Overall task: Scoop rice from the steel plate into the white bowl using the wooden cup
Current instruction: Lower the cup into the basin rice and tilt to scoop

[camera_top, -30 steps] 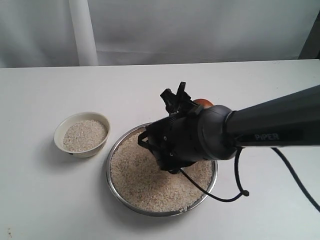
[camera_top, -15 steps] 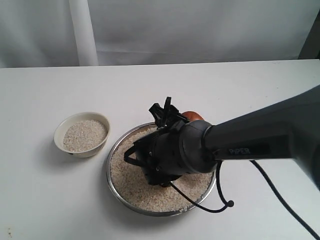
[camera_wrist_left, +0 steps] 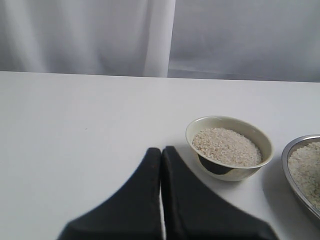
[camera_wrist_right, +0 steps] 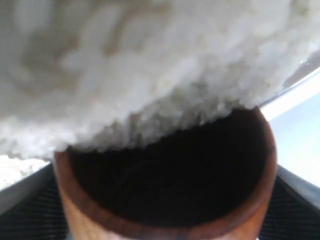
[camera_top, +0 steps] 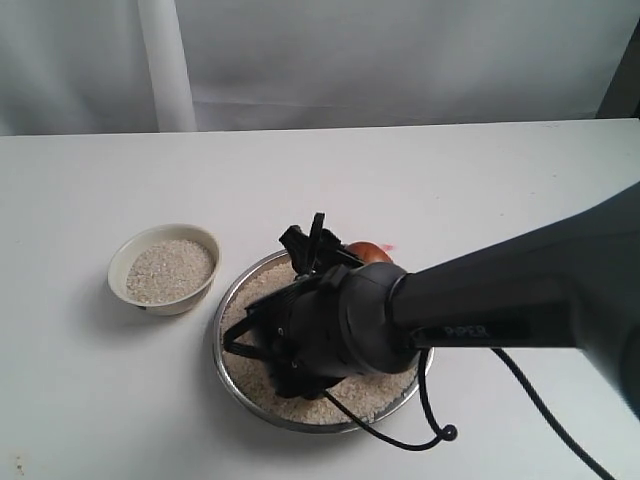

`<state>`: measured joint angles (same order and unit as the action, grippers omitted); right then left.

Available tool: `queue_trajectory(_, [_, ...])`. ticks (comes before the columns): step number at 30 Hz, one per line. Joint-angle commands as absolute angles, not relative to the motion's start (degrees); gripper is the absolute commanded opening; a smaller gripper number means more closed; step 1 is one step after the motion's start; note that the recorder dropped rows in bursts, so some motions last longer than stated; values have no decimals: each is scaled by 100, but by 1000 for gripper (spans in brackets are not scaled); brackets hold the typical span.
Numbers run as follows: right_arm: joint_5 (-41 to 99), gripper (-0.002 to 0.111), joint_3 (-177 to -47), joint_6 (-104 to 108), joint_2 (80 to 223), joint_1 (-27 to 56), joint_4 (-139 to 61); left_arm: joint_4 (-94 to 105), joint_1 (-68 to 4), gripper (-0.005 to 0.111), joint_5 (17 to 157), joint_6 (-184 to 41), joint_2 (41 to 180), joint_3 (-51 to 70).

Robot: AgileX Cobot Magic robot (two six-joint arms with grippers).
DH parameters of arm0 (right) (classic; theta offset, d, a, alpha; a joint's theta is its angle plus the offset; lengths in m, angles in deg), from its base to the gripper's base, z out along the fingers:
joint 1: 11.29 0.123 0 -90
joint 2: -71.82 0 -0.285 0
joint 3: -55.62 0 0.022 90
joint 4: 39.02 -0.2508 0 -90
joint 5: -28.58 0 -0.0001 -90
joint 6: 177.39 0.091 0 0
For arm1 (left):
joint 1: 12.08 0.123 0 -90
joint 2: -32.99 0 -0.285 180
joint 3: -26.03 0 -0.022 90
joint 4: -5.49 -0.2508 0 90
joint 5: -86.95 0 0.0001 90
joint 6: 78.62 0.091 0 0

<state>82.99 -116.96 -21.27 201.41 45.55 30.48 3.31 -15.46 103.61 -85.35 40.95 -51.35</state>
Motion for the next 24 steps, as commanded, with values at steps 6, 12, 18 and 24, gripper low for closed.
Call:
queue_trajectory(6, [8177,0,-11729,-2142,20115,4697,2752,358,-1570,0,10330,-8570,4077,-5119])
queue_trajectory(12, [8177,0,-11729,-2120,20056,4762,2715,358,-1570,0,10330,-8552,4077,-5119])
queue_trajectory(18, [8177,0,-11729,-2081,19918,4762,2464,358,-1570,0,10330,-8552,4077,-5119])
queue_trajectory(24, [8177,0,-11729,-1944,19849,4762,2246,358,-1570,0,10330,-8566,4077,-5119])
